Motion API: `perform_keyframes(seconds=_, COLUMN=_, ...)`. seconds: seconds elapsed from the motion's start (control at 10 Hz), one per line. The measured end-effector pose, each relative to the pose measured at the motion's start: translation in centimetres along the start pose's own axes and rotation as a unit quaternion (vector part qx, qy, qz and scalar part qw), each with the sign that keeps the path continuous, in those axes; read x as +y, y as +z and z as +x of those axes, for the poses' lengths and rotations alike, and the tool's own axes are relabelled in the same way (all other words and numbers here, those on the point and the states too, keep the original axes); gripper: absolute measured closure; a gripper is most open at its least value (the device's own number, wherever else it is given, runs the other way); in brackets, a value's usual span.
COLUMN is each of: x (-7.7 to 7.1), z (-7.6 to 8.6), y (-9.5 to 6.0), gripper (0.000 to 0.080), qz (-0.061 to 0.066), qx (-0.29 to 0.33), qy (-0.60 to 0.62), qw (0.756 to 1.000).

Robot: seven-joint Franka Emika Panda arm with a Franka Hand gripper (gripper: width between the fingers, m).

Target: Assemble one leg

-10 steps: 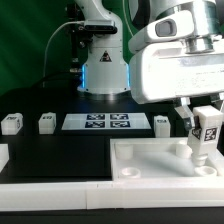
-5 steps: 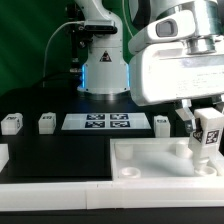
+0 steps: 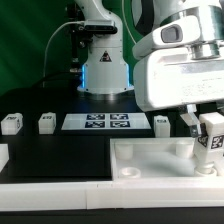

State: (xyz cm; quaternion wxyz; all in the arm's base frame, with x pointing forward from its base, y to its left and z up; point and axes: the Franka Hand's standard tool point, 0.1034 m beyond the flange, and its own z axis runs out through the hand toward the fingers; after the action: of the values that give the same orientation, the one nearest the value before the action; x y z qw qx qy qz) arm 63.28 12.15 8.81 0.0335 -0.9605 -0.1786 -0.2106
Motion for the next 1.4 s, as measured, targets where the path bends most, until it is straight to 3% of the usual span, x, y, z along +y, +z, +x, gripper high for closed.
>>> perform_keyframes(seconds=0.8, x=-0.5, z=-1.8, y=0.7, gripper=0.0506, qz=-0.008, qx=0.036, qy=0.0, qw=0.999)
perform_keyframes(seconds=1.4, x=-0.5, z=-2.1, y=0.6, gripper=0.0506, qz=-0.014, qx=0.062, qy=0.0, qw=0.998)
